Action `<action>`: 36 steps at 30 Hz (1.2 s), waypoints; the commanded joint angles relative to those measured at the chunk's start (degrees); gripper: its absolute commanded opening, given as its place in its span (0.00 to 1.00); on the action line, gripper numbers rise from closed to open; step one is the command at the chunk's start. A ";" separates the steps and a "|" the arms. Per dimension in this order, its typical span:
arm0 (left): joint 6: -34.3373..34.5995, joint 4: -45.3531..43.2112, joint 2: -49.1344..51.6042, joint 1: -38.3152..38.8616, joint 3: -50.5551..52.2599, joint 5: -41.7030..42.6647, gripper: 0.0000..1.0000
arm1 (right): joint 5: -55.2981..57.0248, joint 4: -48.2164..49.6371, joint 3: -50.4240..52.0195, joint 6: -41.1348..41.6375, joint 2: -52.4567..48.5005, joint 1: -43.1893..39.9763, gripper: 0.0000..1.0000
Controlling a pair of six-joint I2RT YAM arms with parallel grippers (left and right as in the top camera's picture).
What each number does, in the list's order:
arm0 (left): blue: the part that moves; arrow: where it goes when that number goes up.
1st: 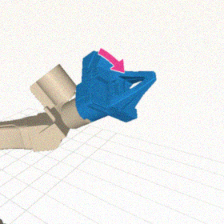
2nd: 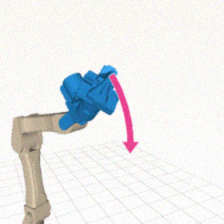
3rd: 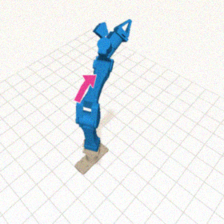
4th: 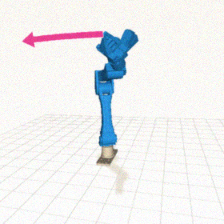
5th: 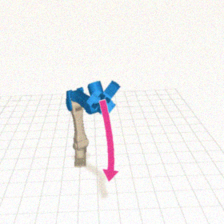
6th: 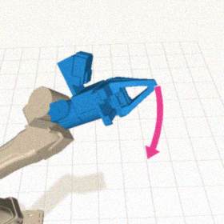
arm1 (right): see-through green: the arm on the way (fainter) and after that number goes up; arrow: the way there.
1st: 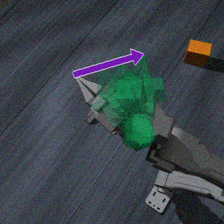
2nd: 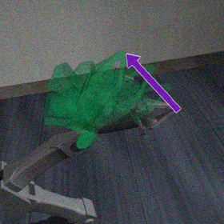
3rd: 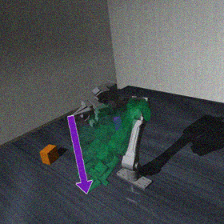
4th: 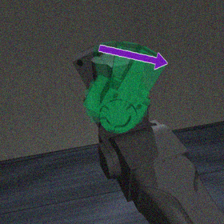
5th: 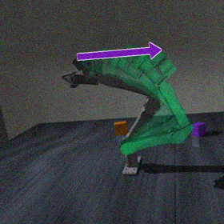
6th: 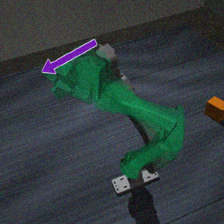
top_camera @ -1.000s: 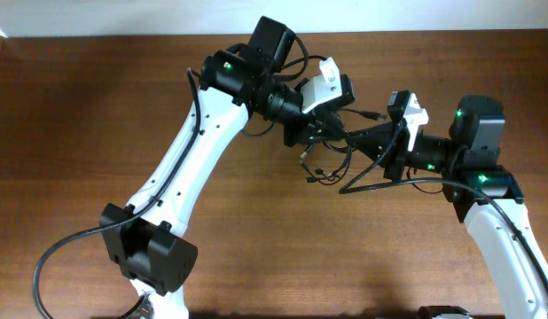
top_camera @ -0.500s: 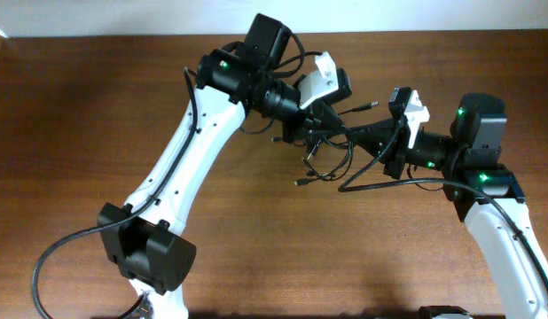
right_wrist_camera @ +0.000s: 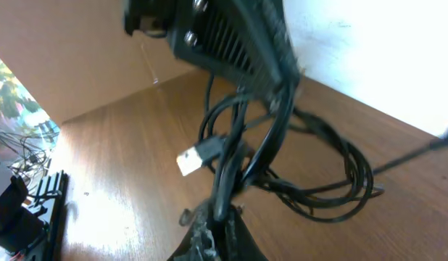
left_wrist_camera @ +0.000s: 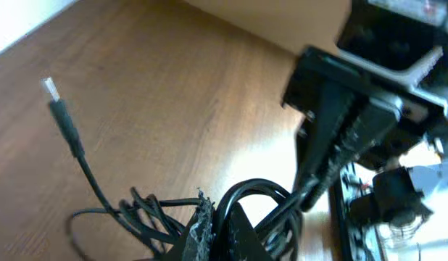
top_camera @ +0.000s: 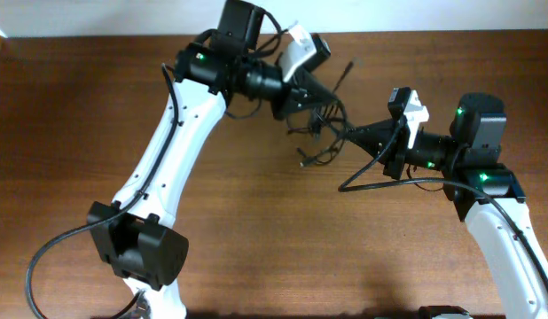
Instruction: Untangle cables
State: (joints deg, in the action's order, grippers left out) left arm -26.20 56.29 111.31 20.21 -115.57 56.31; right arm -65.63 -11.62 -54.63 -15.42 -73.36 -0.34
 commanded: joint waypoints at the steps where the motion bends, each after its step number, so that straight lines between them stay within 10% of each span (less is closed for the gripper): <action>1: 8.11 -2.29 -1.84 -5.73 -0.83 -3.63 0.00 | -1.18 -0.87 -0.02 -0.87 -0.09 -0.39 0.04; 8: 21.00 -5.44 -1.84 -6.32 -0.83 -9.62 0.00 | -1.18 -0.87 -0.02 -0.87 -0.09 -0.37 0.04; 11: 20.94 -4.76 -1.84 -6.34 -0.83 -9.38 0.00 | -0.87 -0.81 -0.02 -0.87 -0.09 -0.39 0.24; 17: 13.53 -1.66 -1.84 -4.90 -0.83 -3.52 0.00 | 2.10 0.31 -0.02 -0.87 -0.09 -0.39 0.62; 25: 2.40 2.60 -1.84 1.49 -0.83 -3.52 0.00 | 7.87 0.76 -0.02 -0.87 -0.09 -0.44 0.70; 28: 2.03 2.56 -1.84 2.80 -0.83 -3.34 0.00 | 7.87 1.11 -0.02 -0.87 -0.09 -0.44 0.68; 36: 2.05 2.49 -1.84 3.72 -0.83 -0.96 0.00 | 7.85 0.94 -0.02 -0.85 -0.09 -0.44 0.21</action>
State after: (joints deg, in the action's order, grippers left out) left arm -23.18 58.92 111.31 23.83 -115.57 52.36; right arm -58.08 -10.66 -54.59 -16.53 -73.38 -0.45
